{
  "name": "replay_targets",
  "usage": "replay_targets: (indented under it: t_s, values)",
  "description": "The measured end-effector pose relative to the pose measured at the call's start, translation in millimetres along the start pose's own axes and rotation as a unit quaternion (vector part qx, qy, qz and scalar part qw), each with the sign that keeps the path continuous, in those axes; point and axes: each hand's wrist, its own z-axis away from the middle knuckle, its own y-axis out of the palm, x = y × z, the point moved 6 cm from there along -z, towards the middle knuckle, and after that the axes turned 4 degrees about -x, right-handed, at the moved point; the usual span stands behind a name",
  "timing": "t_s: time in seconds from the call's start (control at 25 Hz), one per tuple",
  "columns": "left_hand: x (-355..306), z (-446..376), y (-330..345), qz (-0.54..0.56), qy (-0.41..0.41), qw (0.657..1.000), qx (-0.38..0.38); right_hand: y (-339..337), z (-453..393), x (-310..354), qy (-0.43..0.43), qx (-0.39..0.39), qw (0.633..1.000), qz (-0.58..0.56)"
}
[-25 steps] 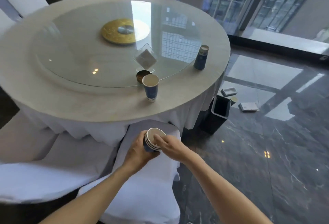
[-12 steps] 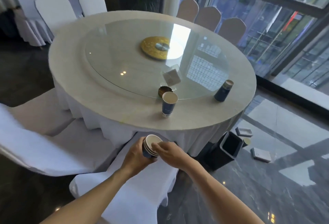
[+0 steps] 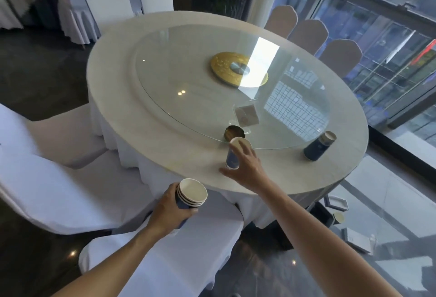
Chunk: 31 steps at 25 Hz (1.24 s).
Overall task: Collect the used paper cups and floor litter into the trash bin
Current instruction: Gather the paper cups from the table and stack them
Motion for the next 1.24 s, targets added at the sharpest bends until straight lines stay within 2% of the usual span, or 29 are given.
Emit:
replay_targets:
  t_s: [0.24, 0.4, 0.56, 0.72, 0.84, 1.04, 1.24]
  values:
    - [-6, -13, 20, 0.007, -0.034, 0.999, -0.042, 8, -75, -51, 0.026, 0.007, 0.998, 0.06]
    - [-28, -22, 40, 0.011, -0.057, 0.994, -0.096, 44, -102, -87, 0.014, 0.06, 0.998, 0.026]
    - [-79, -27, 68, 0.016, -0.065, 0.988, -0.138, 42, -107, -118, -0.024, 0.094, 0.991, -0.089]
    - [-146, -42, 95, 0.022, -0.044, 0.983, -0.174, 11, -97, -155, -0.046, 0.083, 0.986, -0.138]
    - [-190, -55, 113, 0.043, -0.021, 0.979, -0.198, -11, -89, -185, -0.053, 0.09, 0.986, -0.132]
    - [-256, -86, 136, 0.127, 0.012, 0.971, -0.202, -38, -66, -229, 0.002, 0.066, 0.98, -0.188]
    - [-310, -111, 165, 0.2, 0.07, 0.965, -0.154, -59, -49, -257, 0.029, 0.078, 0.982, -0.171]
